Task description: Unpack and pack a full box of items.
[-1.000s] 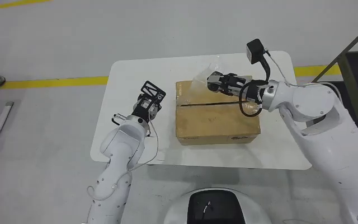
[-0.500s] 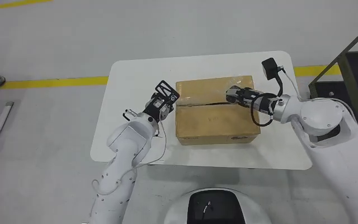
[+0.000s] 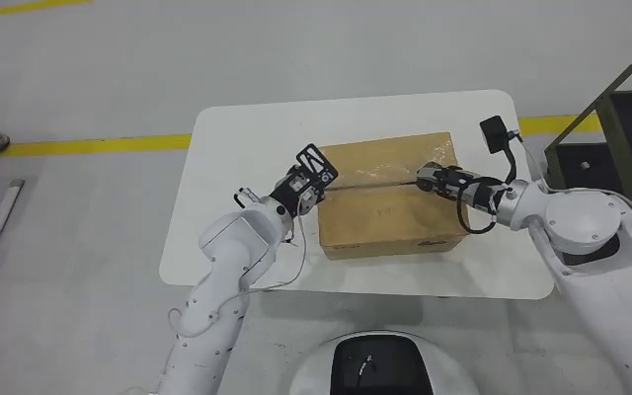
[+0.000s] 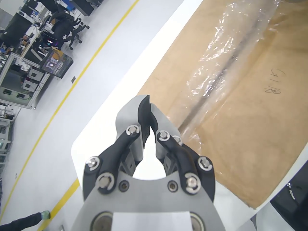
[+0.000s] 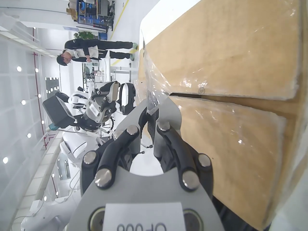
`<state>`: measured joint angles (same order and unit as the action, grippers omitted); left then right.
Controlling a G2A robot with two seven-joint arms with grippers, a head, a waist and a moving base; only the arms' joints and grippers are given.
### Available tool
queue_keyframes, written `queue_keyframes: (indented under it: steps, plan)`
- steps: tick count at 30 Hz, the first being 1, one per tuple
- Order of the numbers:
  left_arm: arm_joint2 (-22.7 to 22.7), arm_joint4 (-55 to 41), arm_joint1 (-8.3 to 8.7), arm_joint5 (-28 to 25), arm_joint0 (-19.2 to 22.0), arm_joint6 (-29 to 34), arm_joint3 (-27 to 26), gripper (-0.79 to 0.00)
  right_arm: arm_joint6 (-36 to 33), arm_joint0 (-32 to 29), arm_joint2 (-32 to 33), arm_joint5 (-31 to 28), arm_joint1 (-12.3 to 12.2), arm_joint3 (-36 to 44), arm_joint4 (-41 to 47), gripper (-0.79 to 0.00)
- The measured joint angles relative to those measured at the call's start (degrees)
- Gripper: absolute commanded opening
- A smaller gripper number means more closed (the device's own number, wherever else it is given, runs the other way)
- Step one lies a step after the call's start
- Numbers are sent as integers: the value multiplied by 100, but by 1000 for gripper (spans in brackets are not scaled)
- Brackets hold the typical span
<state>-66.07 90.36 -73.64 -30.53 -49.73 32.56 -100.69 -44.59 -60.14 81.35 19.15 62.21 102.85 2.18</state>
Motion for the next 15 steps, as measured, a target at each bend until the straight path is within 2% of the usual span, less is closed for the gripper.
queue_keyframes:
  steps: [15]
  plan:
    - [320,-234,-3,-657,176,58,105,-785,-213,53,-153,151,-91,164,-790,-785]
